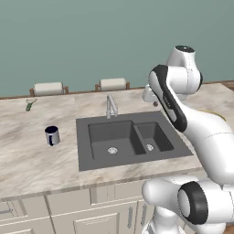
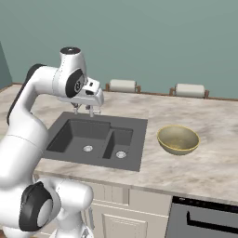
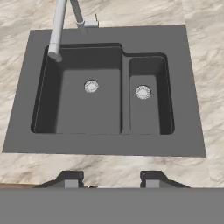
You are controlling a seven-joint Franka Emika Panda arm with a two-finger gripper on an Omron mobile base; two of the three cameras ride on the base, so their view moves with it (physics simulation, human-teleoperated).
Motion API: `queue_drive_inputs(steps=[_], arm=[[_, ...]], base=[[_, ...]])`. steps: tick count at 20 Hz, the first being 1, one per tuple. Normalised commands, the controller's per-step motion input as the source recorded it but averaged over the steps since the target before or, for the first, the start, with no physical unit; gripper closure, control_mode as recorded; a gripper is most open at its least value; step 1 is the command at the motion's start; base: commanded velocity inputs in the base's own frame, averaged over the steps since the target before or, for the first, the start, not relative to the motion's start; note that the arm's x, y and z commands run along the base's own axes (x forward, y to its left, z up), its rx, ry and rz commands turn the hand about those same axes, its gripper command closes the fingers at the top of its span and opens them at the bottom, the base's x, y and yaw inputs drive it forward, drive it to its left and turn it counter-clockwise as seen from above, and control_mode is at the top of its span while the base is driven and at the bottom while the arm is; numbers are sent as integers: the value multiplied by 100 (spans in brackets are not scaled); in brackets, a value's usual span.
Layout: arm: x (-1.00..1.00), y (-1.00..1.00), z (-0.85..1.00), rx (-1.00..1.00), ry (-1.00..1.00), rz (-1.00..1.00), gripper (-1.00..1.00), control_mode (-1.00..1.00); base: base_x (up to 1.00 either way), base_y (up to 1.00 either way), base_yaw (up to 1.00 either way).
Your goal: Pick the mug and place it in the sink. Pick the bowl and place it in the open cabinet and then close the cabinet.
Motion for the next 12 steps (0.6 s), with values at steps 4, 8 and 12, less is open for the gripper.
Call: queue_drive_inputs(steps=[4,8,12], arm=[[0,3,0,1,0,1,-100,-100],[-15,27,0,0,0,0,-100,-100],[-31,39,0,0,0,0,-100,-100]], base=[[0,0,0],[0,0,0],[0,0,0]])
